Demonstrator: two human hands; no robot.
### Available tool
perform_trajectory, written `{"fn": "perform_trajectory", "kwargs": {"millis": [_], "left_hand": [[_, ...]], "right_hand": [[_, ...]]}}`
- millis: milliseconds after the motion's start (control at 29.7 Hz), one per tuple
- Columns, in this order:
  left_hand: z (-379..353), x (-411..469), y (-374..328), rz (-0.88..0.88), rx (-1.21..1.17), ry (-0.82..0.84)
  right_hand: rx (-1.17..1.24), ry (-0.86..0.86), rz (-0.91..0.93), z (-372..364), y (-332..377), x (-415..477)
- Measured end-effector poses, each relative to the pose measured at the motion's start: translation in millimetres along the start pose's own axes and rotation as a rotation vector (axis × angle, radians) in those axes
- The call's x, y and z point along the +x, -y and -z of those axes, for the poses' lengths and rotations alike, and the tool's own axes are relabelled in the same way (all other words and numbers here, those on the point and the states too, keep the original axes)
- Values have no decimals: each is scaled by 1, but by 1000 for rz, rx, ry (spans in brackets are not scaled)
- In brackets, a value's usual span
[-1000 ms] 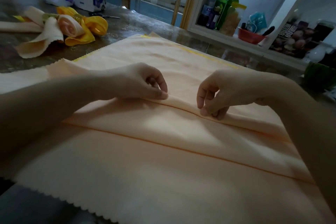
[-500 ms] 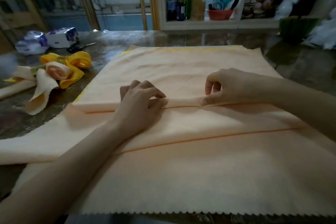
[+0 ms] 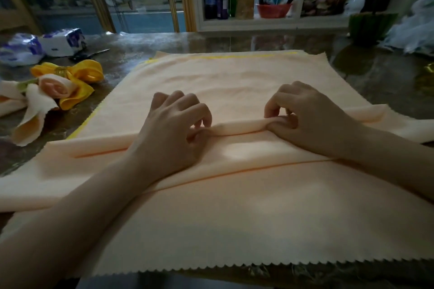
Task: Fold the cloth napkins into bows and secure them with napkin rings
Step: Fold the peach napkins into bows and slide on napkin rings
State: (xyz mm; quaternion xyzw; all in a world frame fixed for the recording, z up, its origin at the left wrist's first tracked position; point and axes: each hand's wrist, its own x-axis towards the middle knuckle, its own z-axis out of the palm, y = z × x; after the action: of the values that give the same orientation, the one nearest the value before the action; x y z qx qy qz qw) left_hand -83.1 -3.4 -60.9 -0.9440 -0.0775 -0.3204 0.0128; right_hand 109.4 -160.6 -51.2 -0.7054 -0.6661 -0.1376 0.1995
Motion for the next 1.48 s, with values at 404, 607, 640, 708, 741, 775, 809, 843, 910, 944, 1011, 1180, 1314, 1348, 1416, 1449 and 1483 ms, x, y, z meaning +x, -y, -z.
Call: {"fn": "perform_trajectory", "kwargs": {"millis": [404,607,640,708,741,775,809,843,910,944,1011,1180,1314,1348,1416,1449,1483], "left_hand": [[2,0,-5,244,-299,31],[3,3,-8,446,-183,56],[3,4,-8,433,-163,100],[7,6,-9,389,-153,183],[10,8,-8,374,-164,222],[13,9,-7,366,-180,261],[15,10,-6,363,-192,297],[17,8,-6,360,-192,318],[19,4,-3,331,-160,298],[20,0,-2,324,-142,277],[20,-5,-2,355,-178,249],[25,-7,-13,352,-157,203],[27,-12,-22,245,-61,174],[27,-13,-23,233,-56,184],[29,-14,-23,244,-97,225],[31,-13,-23,257,-147,245],[33,-12,-22,272,-207,260]], "right_hand": [[75,207,-3,11,12,-9],[198,174,-56,8,-1,-3],[209,179,-69,9,-3,-3],[232,196,-88,12,-4,-4],[240,205,-91,13,-4,-5],[239,211,-96,14,-4,-5],[234,215,-104,14,-5,-6],[229,223,-112,14,-6,-6],[218,238,-112,13,-5,-6],[210,232,-101,13,-4,-6],[163,215,-86,13,-1,-5],[28,190,5,18,13,-8],[19,252,32,21,21,-12],[36,270,31,23,21,-13],[97,290,17,26,20,-12],[124,288,13,27,19,-11],[140,285,8,27,17,-10]]}}
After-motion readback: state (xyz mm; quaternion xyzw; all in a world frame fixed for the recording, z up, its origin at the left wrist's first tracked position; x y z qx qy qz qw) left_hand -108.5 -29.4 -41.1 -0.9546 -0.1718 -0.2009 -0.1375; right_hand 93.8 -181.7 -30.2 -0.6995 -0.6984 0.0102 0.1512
